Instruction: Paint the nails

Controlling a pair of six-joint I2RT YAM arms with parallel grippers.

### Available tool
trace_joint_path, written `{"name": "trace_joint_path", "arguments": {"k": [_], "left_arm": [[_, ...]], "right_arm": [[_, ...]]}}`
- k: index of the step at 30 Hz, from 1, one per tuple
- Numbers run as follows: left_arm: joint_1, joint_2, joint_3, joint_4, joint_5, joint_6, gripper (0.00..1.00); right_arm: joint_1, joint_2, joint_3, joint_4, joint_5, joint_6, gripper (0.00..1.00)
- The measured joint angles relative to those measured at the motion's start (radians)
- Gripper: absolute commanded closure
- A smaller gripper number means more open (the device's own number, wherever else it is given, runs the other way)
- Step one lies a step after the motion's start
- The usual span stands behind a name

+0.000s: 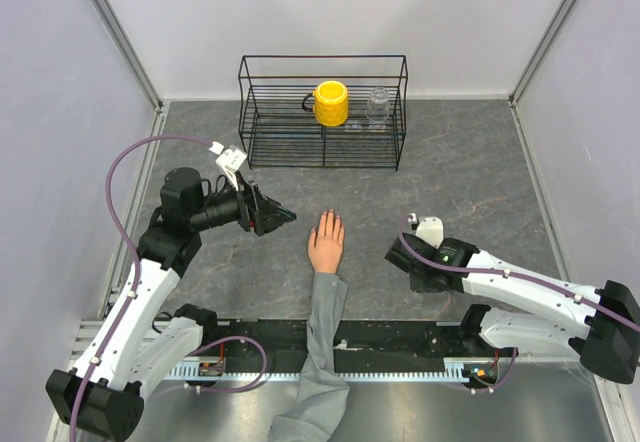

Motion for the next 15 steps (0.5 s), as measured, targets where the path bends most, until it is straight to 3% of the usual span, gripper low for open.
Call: {"name": "trace_joint_path", "arguments": {"k": [1, 8, 12, 15], "left_arm": [[-0.002, 0.000, -0.002, 0.002, 0.001, 0.000, 0.19], [-0.069, 0.006, -0.033, 0.031, 0.040, 0.005, 0.20], [-0.166, 0.005, -0.035, 0.049, 0.044, 0.044, 0.26], [-0.241, -0.007, -0.058, 0.084, 0.045, 0.088, 0.25]], "right_arm": [[0.000, 0.000, 0.000, 0.004, 0.001, -0.005, 1.00], [0.002, 0.016, 0.016, 0.028, 0.016, -0.057, 1.00], [0.002, 0.085, 0.135, 0.032, 0.021, -0.163, 1.00], [0.002, 0.132, 0.269, 0.052, -0.011, -0.263, 1.00]]}}
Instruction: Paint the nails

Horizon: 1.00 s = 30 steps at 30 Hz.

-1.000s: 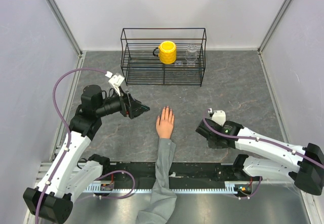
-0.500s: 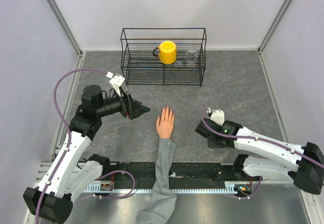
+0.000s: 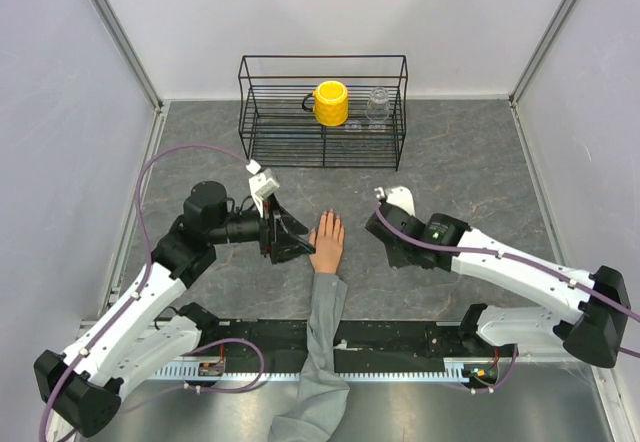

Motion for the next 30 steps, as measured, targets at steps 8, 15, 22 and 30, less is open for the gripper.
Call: {"name": "trace_joint_path", "arguments": {"k": [8, 15, 22, 30], "left_arm": [[-0.102, -0.040, -0.065, 0.091, 0.029, 0.150, 0.15], [-0.136, 0.015, -0.047, 0.112, 0.094, 0.280, 0.19], [-0.180, 0.107, -0.009, 0.118, 0.093, 0.346, 0.20], [-0.185, 0.119, -0.009, 0.119, 0.092, 0.394, 0.21]], "right_arm": [[0.000, 0.002, 0.220, 0.083, -0.275, -0.210, 1.00], [0.000, -0.003, 0.263, 0.088, -0.422, -0.271, 1.00], [0.000, -0.003, 0.297, 0.093, -0.496, -0.286, 1.00], [0.000, -0.003, 0.334, 0.096, -0.539, -0.289, 1.00]]}}
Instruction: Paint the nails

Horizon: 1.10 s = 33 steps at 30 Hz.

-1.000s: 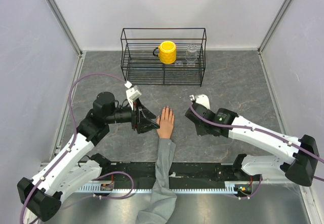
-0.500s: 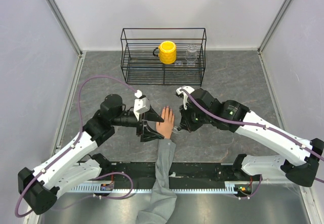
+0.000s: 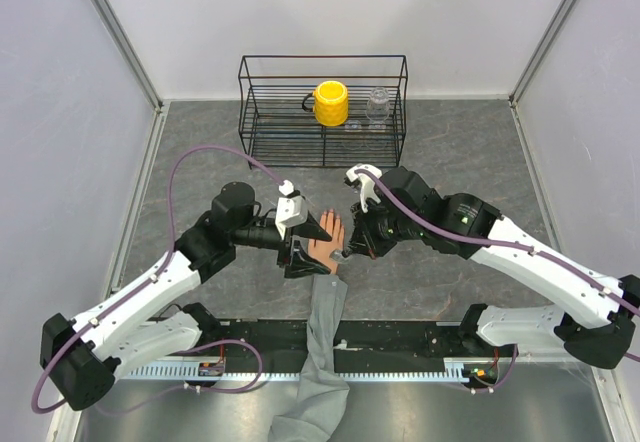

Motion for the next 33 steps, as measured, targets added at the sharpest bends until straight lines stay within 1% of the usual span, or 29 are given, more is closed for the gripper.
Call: {"name": "trace_joint_path", "arguments": {"k": [4, 10, 13, 14, 17, 21, 30, 31, 33], "left_arm": [[0.000, 0.022, 0.000, 0.000, 0.000, 0.008, 0.21], [0.000, 0.049, 0.000, 0.000, -0.002, 0.017, 0.26], [0.000, 0.058, 0.000, 0.000, -0.002, 0.018, 0.30], [0.000, 0.060, 0.000, 0.000, -0.003, 0.018, 0.33], [0.000, 0.065, 0.000, 0.000, -0.008, 0.018, 0.39], [0.000, 0.072, 0.000, 0.000, -0.008, 0.018, 0.43], [0.000, 0.072, 0.000, 0.000, -0.008, 0.018, 0.47], [0.000, 0.072, 0.000, 0.000, -0.008, 0.018, 0.48], [0.000, 0.072, 0.000, 0.000, -0.008, 0.018, 0.57]], "right_arm": [[0.000, 0.000, 0.013, 0.000, -0.029, -0.002, 1.00], [0.000, 0.005, 0.029, 0.003, -0.057, -0.003, 1.00], [0.000, 0.011, 0.033, 0.014, -0.063, -0.002, 1.00], [0.000, 0.013, 0.034, 0.018, -0.065, -0.002, 1.00], [0.000, 0.023, 0.039, 0.032, -0.069, -0.001, 1.00], [0.000, 0.031, 0.043, 0.047, -0.074, 0.004, 1.00], [0.000, 0.033, 0.059, 0.055, -0.076, 0.010, 1.00], [0.000, 0.033, 0.059, 0.058, -0.076, 0.011, 1.00], [0.000, 0.033, 0.059, 0.060, -0.076, 0.014, 1.00]]}}
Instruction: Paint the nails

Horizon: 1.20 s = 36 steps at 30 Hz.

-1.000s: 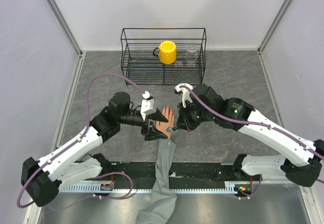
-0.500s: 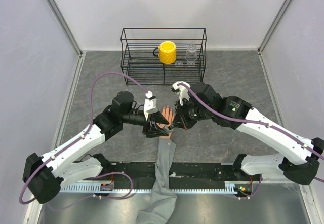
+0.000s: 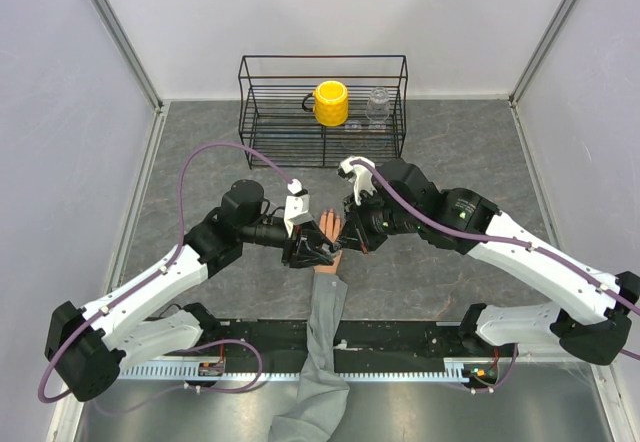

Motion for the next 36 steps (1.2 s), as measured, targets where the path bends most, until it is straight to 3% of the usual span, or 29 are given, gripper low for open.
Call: {"name": "trace_joint_path", "arguments": {"k": [1, 2, 4, 8, 11, 12, 15, 17, 22, 23, 28, 36], "left_arm": [[0.000, 0.000, 0.000, 0.000, 0.000, 0.000, 0.62], [0.000, 0.000, 0.000, 0.000, 0.000, 0.000, 0.74], [0.000, 0.000, 0.000, 0.000, 0.005, 0.004, 0.88], [-0.003, -0.005, 0.000, -0.001, 0.014, 0.007, 0.98], [-0.003, -0.011, 0.000, -0.001, 0.010, 0.007, 0.98], [-0.003, -0.013, 0.000, -0.001, 0.005, 0.007, 0.98], [-0.005, -0.023, 0.000, 0.003, -0.066, -0.011, 0.98], [-0.005, -0.036, 0.000, 0.025, -0.145, -0.062, 0.98], [-0.005, -0.113, -0.081, 0.199, -0.335, -0.203, 0.98], [-0.005, -0.119, -0.097, 0.229, -0.367, -0.228, 0.98], [-0.005, -0.102, -0.113, 0.319, -0.459, -0.314, 0.98], [-0.005, -0.102, -0.129, 0.423, -0.505, -0.390, 0.98]], "right_arm": [[0.000, 0.000, 0.000, 0.000, 0.000, 0.001, 1.00], [0.000, 0.000, 0.000, 0.000, 0.000, 0.003, 1.00], [0.000, 0.000, 0.000, 0.000, 0.004, 0.003, 1.00], [-0.003, 0.000, 0.006, -0.002, 0.002, 0.003, 1.00], [-0.003, 0.005, 0.013, -0.003, 0.002, 0.004, 0.67], [-0.003, 0.007, 0.015, -0.004, 0.004, 0.010, 0.48], [0.005, 0.010, 0.015, 0.021, 0.033, 0.033, 0.25], [0.016, -0.008, -0.013, 0.084, 0.089, 0.074, 0.20], [0.066, -0.115, -0.177, 0.286, 0.267, 0.180, 0.19], [0.082, -0.124, -0.192, 0.312, 0.307, 0.196, 0.26], [0.132, -0.096, -0.183, 0.402, 0.502, 0.229, 0.43], [0.140, -0.016, -0.120, 0.429, 0.661, 0.238, 0.54]]}}
